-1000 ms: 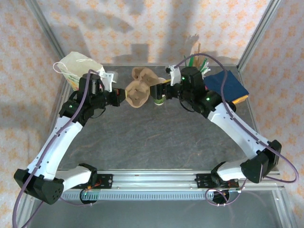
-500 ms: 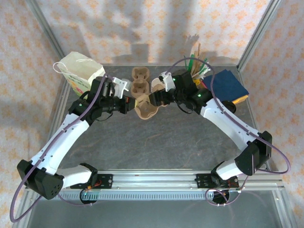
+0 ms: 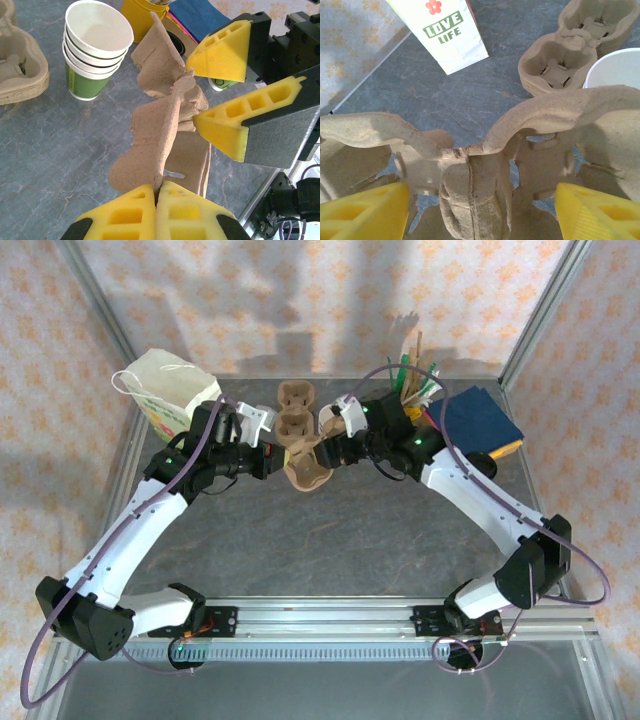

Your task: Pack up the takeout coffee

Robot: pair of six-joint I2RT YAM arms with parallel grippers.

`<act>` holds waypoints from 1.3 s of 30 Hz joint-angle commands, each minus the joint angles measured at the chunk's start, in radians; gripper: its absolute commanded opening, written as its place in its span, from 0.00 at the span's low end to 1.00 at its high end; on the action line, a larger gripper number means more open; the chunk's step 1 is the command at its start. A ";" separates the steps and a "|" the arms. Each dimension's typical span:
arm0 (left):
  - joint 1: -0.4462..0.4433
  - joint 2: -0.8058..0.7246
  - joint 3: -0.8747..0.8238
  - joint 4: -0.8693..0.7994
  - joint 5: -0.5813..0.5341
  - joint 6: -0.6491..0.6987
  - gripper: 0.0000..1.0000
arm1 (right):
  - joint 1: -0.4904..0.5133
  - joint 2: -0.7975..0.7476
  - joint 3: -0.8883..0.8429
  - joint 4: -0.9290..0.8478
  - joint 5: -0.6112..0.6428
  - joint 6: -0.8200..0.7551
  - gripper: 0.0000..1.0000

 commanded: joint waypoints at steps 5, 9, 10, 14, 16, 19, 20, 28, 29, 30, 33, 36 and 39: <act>-0.006 -0.027 0.002 0.045 0.020 -0.002 0.00 | 0.005 0.032 -0.004 -0.019 -0.039 -0.030 0.74; -0.006 -0.024 0.002 0.048 0.022 -0.004 0.00 | 0.005 0.044 -0.004 -0.023 -0.046 -0.030 0.70; -0.006 -0.024 0.001 0.050 0.022 -0.004 0.00 | 0.005 0.046 -0.004 -0.023 -0.046 -0.030 0.69; -0.006 -0.020 0.001 0.051 0.022 -0.004 0.00 | 0.005 0.048 -0.007 -0.016 -0.045 -0.029 0.62; -0.006 -0.020 0.000 0.053 0.024 -0.007 0.00 | 0.005 0.050 -0.008 -0.009 -0.045 -0.025 0.59; -0.006 -0.021 0.000 0.051 0.020 -0.007 0.00 | 0.005 0.050 -0.007 -0.005 -0.040 -0.021 0.54; -0.006 -0.022 0.001 0.051 0.018 -0.007 0.00 | 0.005 0.048 -0.007 -0.002 -0.037 -0.018 0.53; -0.006 -0.022 -0.002 0.061 0.012 -0.019 0.14 | 0.005 0.045 -0.012 -0.002 0.005 -0.007 0.45; -0.006 -0.022 -0.002 0.063 0.010 -0.022 0.15 | 0.006 0.043 -0.014 -0.003 0.007 -0.008 0.44; -0.006 -0.023 -0.002 0.065 0.010 -0.024 0.15 | 0.005 0.041 -0.013 -0.002 0.010 -0.006 0.43; -0.006 -0.025 -0.003 0.068 0.009 -0.028 0.18 | 0.005 0.036 -0.016 -0.002 0.019 -0.005 0.41; -0.006 -0.028 -0.011 0.081 0.008 -0.036 0.14 | 0.005 0.030 -0.025 0.007 0.020 -0.007 0.39; -0.006 -0.023 -0.018 0.072 -0.010 -0.036 0.14 | 0.005 0.034 -0.017 -0.014 0.039 0.002 0.39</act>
